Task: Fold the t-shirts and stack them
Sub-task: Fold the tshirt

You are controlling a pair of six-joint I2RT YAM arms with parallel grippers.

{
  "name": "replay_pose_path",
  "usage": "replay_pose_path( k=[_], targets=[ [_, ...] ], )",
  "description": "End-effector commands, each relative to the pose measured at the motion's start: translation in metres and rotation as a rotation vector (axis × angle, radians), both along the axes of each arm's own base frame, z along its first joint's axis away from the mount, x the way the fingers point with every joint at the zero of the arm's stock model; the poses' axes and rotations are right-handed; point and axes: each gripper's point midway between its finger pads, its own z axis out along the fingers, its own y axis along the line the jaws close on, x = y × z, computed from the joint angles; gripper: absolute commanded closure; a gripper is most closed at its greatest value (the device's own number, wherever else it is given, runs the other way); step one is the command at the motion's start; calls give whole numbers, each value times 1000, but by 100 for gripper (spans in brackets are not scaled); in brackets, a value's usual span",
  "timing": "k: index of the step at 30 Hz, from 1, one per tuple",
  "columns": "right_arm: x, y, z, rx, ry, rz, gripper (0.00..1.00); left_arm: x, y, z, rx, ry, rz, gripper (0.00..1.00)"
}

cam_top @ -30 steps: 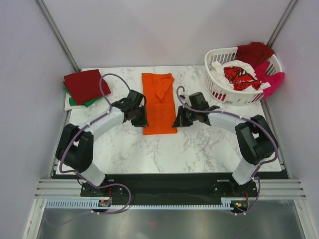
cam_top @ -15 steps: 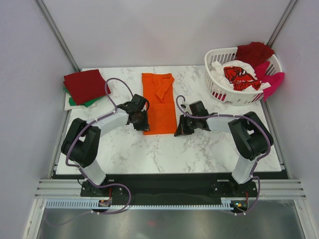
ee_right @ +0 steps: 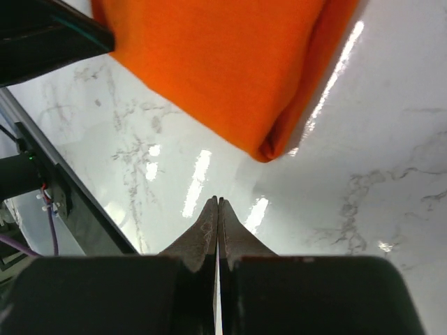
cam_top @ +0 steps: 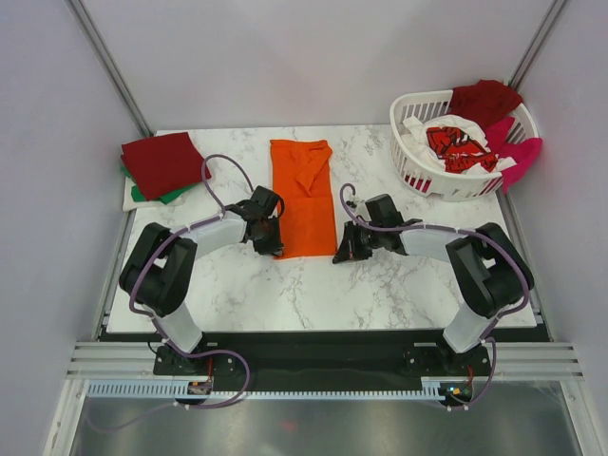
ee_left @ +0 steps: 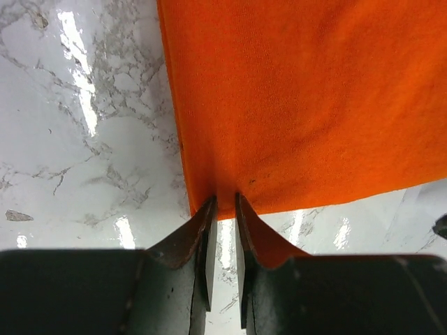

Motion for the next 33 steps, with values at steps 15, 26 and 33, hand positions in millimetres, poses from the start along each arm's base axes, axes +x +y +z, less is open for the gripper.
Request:
replay_pose_path(
  k=[15,26,33],
  targets=[
    [63,17,0,69,-79,-31,100,-4,4,-10,16,5,13,77],
    [20,-20,-54,-61,27,-101,100,-13,7,-6,7,1,5,78],
    [9,-53,-38,-213,-23,-149,100,-23,13,-3,4,-3,6,78]
  ],
)
